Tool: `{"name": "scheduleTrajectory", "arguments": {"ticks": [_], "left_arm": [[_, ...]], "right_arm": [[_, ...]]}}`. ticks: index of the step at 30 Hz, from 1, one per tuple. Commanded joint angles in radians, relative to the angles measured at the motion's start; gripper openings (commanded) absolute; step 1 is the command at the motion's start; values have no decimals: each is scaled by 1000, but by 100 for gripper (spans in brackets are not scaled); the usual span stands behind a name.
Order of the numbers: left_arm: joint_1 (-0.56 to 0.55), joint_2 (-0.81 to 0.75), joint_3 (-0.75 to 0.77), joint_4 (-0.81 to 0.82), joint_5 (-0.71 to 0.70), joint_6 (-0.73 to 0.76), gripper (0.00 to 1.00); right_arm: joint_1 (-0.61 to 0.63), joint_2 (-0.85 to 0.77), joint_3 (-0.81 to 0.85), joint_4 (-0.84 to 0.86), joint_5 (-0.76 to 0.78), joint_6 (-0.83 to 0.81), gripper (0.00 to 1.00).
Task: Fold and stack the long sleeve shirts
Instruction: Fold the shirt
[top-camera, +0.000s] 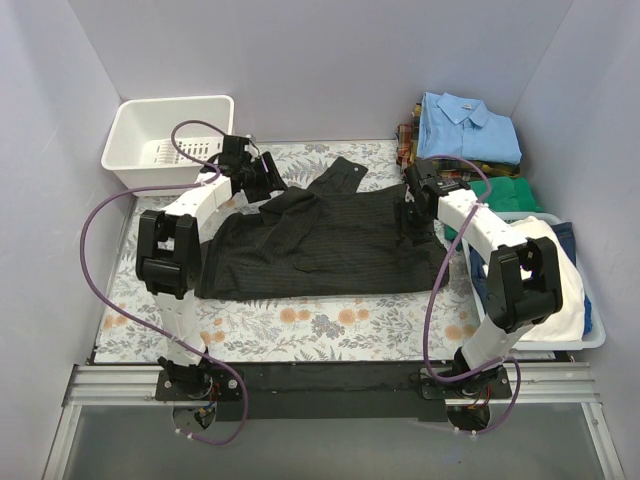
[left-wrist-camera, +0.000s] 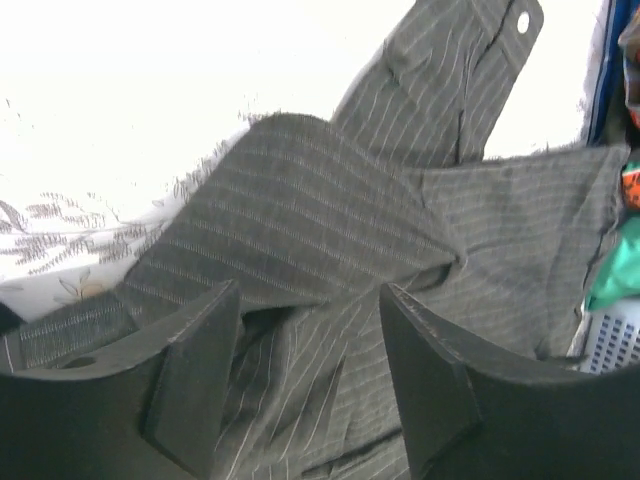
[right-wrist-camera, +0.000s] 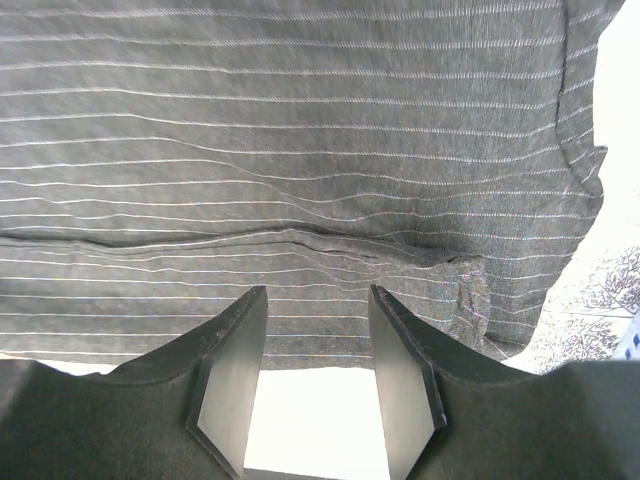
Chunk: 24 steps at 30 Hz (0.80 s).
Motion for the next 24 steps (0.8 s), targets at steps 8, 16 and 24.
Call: {"name": "scheduleTrajectory", "arguments": {"ticks": [8, 16, 24], "left_arm": [[-30, 87, 162, -184, -125, -20, 61], [-52, 105, 149, -204, -162, 43, 64], [-70, 217, 241, -283, -197, 73, 52]], "right_arm": [[0, -53, 84, -7, 2, -6, 54], [2, -40, 75, -7, 1, 1, 53], [2, -40, 78, -7, 18, -1, 53]]}}
